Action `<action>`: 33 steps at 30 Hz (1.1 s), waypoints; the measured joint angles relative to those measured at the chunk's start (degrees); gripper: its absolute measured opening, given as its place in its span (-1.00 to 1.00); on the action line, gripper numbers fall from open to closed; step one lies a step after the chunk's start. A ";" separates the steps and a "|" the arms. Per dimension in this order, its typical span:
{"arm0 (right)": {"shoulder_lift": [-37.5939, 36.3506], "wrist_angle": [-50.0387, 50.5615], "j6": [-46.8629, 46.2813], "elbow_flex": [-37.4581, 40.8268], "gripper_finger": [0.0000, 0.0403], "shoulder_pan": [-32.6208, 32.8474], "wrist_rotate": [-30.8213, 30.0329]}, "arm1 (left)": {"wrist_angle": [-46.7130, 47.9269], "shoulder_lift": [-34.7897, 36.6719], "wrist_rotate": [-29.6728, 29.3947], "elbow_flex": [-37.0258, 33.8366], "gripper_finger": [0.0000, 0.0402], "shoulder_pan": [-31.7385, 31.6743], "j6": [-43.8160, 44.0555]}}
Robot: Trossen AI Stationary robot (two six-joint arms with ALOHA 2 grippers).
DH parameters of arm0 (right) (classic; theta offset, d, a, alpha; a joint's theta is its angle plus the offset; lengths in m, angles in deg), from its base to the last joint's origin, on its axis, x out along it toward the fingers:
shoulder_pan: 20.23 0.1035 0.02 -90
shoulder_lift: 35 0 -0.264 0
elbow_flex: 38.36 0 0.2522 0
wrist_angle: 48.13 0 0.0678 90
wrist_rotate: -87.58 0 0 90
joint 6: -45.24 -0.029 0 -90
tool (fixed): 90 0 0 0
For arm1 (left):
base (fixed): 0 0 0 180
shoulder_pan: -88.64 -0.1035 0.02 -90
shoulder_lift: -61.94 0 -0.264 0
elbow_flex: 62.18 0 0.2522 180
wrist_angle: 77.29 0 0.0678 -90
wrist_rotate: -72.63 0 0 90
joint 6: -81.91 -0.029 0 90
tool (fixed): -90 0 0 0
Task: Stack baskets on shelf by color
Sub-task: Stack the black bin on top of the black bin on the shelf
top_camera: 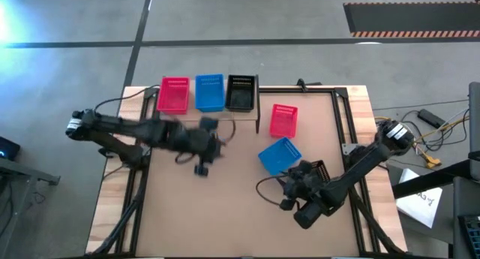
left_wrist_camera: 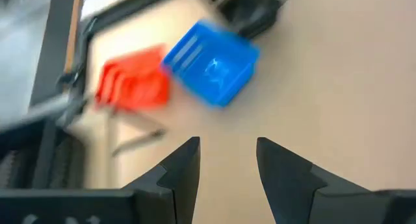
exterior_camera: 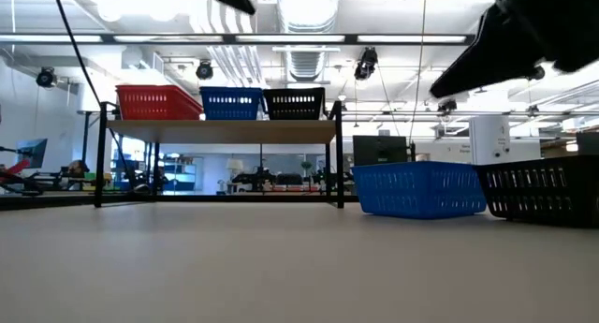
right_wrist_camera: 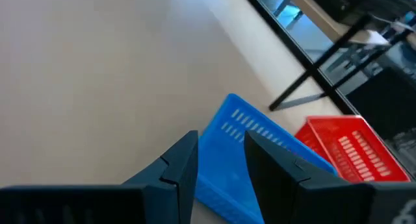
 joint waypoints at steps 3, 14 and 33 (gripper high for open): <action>-3.48 2.42 -0.38 0.00 -0.39 0.14 2.44 | -9.98 -0.51 0.02 -5.18 -0.32 5.62 0.40; -10.61 15.86 -8.91 0.01 -0.25 0.77 8.03 | -33.46 -1.59 -0.57 -21.91 -0.32 13.67 10.98; -14.21 -8.95 29.10 8.15 -0.11 -34.53 32.71 | -36.96 0.72 -3.04 -27.13 -0.32 19.02 17.10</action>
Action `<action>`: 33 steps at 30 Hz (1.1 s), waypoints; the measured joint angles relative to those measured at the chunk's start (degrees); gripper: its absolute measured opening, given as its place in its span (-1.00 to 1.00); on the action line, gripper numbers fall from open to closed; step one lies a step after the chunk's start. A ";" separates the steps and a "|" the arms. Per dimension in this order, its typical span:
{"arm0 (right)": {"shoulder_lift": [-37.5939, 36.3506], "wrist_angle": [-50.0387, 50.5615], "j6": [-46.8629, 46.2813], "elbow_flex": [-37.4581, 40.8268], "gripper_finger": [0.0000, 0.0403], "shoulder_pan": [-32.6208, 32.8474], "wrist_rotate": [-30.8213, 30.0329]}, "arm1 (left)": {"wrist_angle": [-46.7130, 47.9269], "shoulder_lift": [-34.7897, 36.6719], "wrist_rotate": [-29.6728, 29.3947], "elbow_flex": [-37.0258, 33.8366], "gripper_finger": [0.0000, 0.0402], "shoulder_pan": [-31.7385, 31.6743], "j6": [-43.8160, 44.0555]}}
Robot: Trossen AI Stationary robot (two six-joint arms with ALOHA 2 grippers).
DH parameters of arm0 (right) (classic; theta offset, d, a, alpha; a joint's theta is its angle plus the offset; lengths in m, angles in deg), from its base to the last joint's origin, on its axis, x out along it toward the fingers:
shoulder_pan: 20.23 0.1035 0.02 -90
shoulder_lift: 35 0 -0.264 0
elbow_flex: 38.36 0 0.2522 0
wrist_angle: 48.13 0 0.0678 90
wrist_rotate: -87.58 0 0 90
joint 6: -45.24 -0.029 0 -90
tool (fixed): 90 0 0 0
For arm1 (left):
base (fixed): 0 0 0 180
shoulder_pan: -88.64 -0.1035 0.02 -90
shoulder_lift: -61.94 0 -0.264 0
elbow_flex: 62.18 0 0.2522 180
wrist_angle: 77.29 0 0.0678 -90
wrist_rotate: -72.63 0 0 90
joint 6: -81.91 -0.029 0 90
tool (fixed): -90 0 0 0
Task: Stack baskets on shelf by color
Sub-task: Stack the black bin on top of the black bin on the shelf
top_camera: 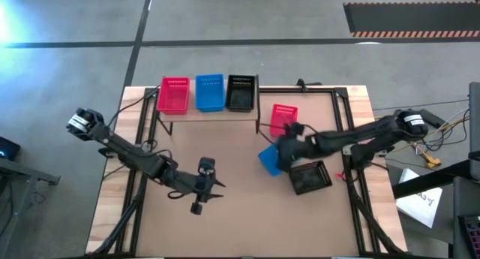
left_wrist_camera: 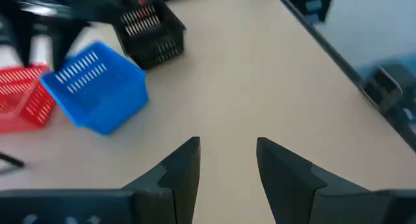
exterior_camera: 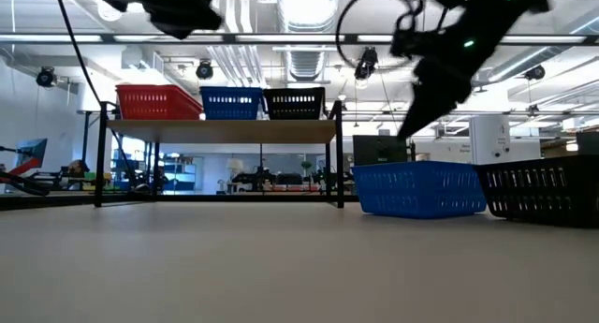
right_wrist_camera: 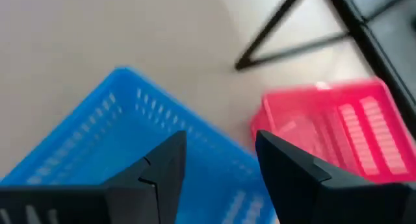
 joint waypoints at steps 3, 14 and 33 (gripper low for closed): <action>0.81 -3.36 6.32 0.02 -0.11 -5.77 4.64 | 4.64 2.16 -1.20 0.00 -0.32 2.60 3.38; -1.75 2.62 7.75 0.07 -0.11 -10.90 5.41 | 21.66 11.96 -20.12 -2.58 -0.32 14.59 21.23; -1.08 15.36 -54.92 0.00 -0.35 34.42 -0.75 | 18.15 12.30 -24.15 -6.91 -0.32 15.74 25.27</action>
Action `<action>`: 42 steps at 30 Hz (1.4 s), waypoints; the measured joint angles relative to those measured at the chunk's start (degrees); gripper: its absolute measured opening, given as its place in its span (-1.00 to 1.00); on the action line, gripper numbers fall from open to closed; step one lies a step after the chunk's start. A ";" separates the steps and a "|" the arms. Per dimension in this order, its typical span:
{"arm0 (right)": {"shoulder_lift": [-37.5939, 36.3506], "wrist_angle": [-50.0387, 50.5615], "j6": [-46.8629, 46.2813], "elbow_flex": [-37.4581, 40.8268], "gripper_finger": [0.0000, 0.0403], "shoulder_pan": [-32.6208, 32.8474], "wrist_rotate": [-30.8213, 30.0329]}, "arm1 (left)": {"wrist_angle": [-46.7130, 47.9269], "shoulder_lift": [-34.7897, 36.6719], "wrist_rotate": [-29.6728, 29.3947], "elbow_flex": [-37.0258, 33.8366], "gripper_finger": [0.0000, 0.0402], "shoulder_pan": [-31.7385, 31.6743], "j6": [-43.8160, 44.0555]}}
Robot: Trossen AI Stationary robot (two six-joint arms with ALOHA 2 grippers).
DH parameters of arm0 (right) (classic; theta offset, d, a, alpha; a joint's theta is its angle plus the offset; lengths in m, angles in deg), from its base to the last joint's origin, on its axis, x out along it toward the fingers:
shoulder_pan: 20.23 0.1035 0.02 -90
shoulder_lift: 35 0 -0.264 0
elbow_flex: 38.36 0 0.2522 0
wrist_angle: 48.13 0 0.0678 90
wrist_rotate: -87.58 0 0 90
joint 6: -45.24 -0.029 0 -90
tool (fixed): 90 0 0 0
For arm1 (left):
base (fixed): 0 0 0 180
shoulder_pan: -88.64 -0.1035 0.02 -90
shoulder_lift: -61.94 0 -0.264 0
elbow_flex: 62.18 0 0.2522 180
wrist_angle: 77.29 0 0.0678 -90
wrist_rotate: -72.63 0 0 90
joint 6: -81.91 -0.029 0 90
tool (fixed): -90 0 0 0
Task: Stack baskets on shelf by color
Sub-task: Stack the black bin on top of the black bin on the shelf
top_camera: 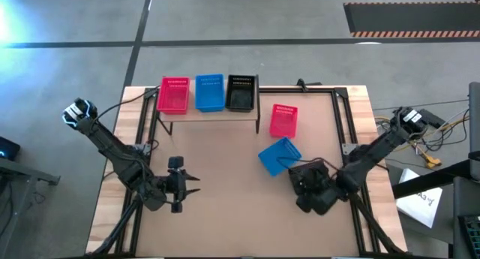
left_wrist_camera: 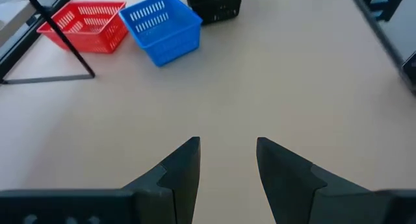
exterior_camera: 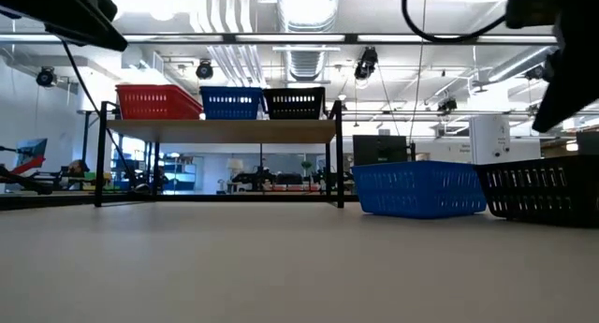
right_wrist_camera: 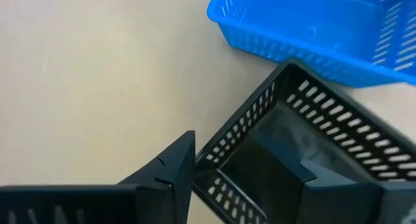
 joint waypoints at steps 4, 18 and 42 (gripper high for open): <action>2.85 0.09 -2.50 0.00 -0.40 2.37 -4.00 | -1.69 0.00 -1.04 -0.94 -0.32 0.00 -0.42; 9.51 -0.10 -3.58 -0.04 -0.03 -5.74 -1.57 | -3.59 -0.02 -1.48 -3.99 -0.32 -0.09 -0.21; 10.11 12.82 -1.13 -6.35 -0.23 -6.03 7.21 | -4.52 -0.02 -1.63 -3.98 -0.32 -0.09 -0.36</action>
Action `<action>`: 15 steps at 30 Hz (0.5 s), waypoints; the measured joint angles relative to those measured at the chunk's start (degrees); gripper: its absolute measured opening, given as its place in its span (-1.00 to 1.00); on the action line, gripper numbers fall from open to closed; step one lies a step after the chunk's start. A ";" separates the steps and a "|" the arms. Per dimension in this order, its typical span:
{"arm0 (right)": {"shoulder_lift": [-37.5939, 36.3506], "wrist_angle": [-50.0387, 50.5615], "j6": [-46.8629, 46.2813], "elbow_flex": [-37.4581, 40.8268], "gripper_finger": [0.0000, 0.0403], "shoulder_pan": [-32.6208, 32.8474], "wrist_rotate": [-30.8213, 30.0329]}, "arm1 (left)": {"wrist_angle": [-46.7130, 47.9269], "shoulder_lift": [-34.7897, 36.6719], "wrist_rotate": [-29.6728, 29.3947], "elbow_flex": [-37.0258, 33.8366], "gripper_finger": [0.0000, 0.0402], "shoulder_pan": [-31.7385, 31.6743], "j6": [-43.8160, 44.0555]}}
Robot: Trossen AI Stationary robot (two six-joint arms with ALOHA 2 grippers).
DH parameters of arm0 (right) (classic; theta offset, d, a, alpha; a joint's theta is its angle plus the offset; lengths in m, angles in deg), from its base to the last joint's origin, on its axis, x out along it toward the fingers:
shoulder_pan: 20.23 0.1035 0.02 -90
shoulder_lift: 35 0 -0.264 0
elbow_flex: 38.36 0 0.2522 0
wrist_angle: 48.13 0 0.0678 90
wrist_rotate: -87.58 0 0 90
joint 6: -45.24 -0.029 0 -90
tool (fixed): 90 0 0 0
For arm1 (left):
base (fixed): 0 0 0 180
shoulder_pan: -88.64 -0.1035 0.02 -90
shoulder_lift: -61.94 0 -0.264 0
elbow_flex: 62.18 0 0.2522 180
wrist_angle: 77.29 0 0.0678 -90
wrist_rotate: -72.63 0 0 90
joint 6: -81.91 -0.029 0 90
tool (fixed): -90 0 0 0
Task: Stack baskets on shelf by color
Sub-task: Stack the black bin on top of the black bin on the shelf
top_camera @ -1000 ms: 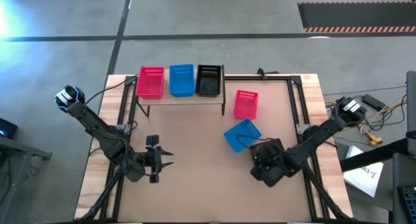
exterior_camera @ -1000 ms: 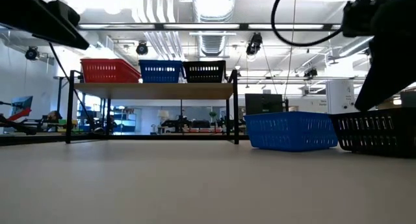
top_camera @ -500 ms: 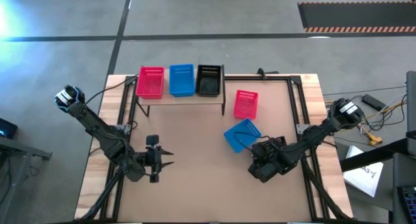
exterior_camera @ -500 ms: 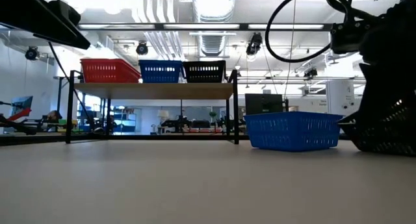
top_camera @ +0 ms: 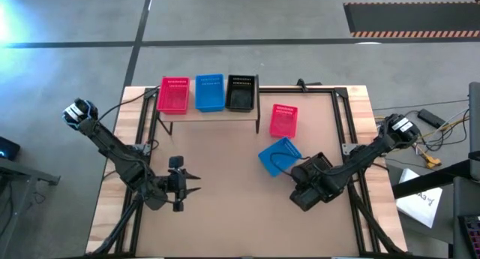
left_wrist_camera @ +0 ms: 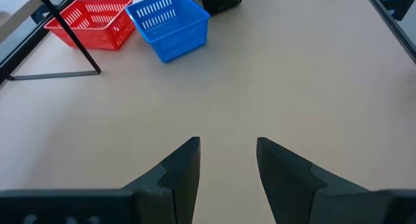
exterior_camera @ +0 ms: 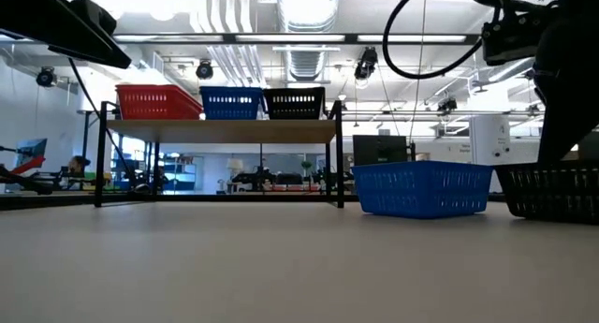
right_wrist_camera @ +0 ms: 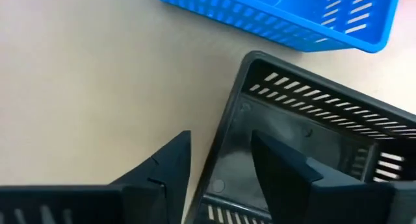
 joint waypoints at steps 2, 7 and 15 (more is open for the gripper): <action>0.00 -0.05 -0.38 0.48 -0.22 0.00 0.01 | -0.07 0.00 0.00 0.00 -0.32 0.00 0.00; 0.00 -0.48 1.94 0.78 -0.31 0.00 0.03 | -0.07 0.00 0.00 0.00 -0.32 0.00 0.02; 0.00 -1.11 3.87 0.84 -0.51 0.00 0.02 | -0.12 0.00 0.00 0.00 -0.32 0.02 0.13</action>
